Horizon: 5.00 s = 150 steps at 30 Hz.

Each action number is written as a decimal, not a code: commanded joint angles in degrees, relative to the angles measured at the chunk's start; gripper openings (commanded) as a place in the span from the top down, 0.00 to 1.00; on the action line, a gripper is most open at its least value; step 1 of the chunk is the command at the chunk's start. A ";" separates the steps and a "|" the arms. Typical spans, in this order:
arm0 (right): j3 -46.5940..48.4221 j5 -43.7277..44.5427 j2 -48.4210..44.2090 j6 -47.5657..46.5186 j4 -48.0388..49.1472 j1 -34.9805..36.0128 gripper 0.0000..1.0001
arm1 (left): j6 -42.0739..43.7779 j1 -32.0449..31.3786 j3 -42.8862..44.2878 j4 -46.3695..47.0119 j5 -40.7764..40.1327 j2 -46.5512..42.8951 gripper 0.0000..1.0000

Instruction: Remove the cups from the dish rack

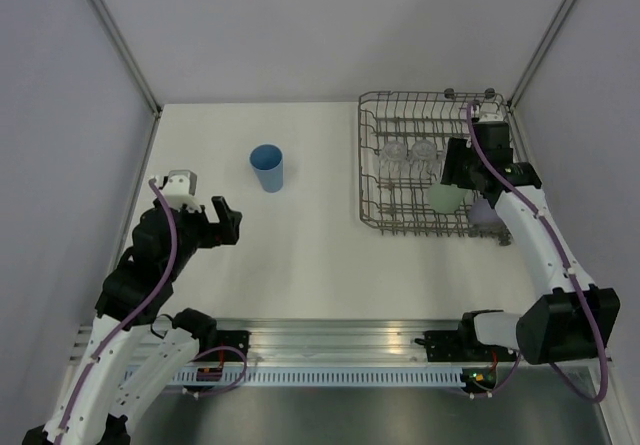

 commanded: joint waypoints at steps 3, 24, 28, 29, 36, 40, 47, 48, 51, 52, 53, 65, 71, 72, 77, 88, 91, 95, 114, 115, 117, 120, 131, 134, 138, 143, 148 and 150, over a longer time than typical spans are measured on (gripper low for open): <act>2.94 -15.05 -8.57 0.60 4.81 -0.18 0.57 | -8.40 -0.20 1.89 8.01 14.55 1.49 0.00; -16.92 -57.96 -21.68 50.24 69.22 0.25 0.60 | -49.37 -0.29 -12.53 63.39 40.51 4.91 0.00; -17.81 -56.48 -21.24 54.74 76.35 2.71 0.61 | -52.89 -1.25 -12.09 70.24 41.48 8.34 0.00; -17.72 -56.04 -21.32 54.48 76.54 4.20 0.61 | -53.24 -1.51 -11.65 71.65 41.74 9.22 0.01; -16.58 -53.14 -18.69 52.55 77.95 11.85 0.61 | -49.56 -8.01 -5.33 73.69 40.87 16.35 0.01; -16.75 -52.17 -18.51 50.27 75.49 13.53 0.61 | -45.52 -12.58 -2.87 73.16 39.72 17.75 0.03; -17.19 -52.17 -17.81 48.68 75.04 15.29 0.62 | -44.02 -16.81 -1.02 74.48 39.28 21.45 0.27; -17.28 -51.91 -17.81 48.33 74.43 15.37 0.62 | -43.85 -17.07 -1.02 74.56 39.02 21.71 0.37; -17.28 -51.82 -17.90 47.45 73.90 15.37 0.62 | -42.97 -17.86 -1.02 73.95 38.40 21.63 0.66; -17.45 -51.82 -17.81 47.27 73.81 15.37 0.62 | -42.53 -17.95 -0.93 73.43 38.14 21.54 0.69; -17.54 -51.82 -17.81 47.10 73.81 15.29 0.62 | -42.18 -17.95 -0.84 73.07 37.88 21.27 0.80; -12.90 -42.70 -20.71 29.04 45.46 15.37 0.02 | -33.66 -17.95 5.13 55.52 32.35 20.39 0.98; -4.37 -21.80 -22.64 11.86 18.13 15.29 0.02 | -20.04 -17.95 15.58 34.95 24.44 24.86 0.98; -3.49 -20.19 -22.90 10.81 16.44 15.29 0.02 | -16.81 -18.04 17.25 32.23 23.30 25.92 0.98; -1.99 -12.80 -25.80 7.73 8.09 15.29 0.02 | -8.00 -17.95 32.88 12.67 14.44 36.98 0.98; -1.20 -7.44 -32.04 4.65 -0.36 15.29 0.02 | 2.65 -17.86 72.08 -20.86 -2.19 72.12 0.98; -1.11 -5.77 -33.10 3.33 -2.12 15.37 0.02 | 4.49 -17.69 80.70 -26.41 -1.42 80.30 0.98; -0.93 -5.23 -33.54 2.18 -3.26 15.29 0.02 | 7.04 -16.64 85.11 -27.56 2.36 86.12 0.98; -2.60 -7.08 -33.98 0.95 -3.18 15.37 0.02 | 19.35 -14.52 89.95 -31.96 7.72 101.95 0.98; -2.60 -7.25 -33.98 1.04 -3.27 15.29 0.02 | 19.61 -14.52 89.86 -32.05 7.90 102.65 0.97; -2.51 -7.34 -33.89 0.95 -3.44 15.29 0.02 | 19.79 -14.52 89.86 -32.13 7.56 103.36 0.96; -2.60 -7.52 -33.98 0.86 -3.62 15.29 0.02 | 20.05 -14.17 89.95 -32.13 7.20 104.77 0.96; -3.66 -8.31 -34.42 0.78 -2.83 15.29 0.02 | 20.58 -12.94 89.42 -32.05 8.95 105.30 0.88; -3.74 -8.40 -34.51 0.69 -2.74 15.37 0.02 | 20.58 -12.85 88.81 -32.13 8.96 105.38 0.83; -3.83 -8.40 -34.68 0.34 -2.74 15.29 0.02 | 21.02 -12.94 88.28 -32.13 9.14 105.65 0.81; -3.83 -8.22 -34.86 0.16 -2.92 15.29 0.02 | 20.23 -12.94 89.60 -32.13 8.69 104.60 0.75; -3.75 -8.31 -34.42 -0.02 -2.83 15.37 0.02 | 18.39 -12.85 91.53 -31.00 10.37 100.73 0.54; -3.48 -8.22 -34.33 0.07 -2.83 15.29 0.02 | 17.77 -12.94 91.45 -30.55 10.98 98.10 0.36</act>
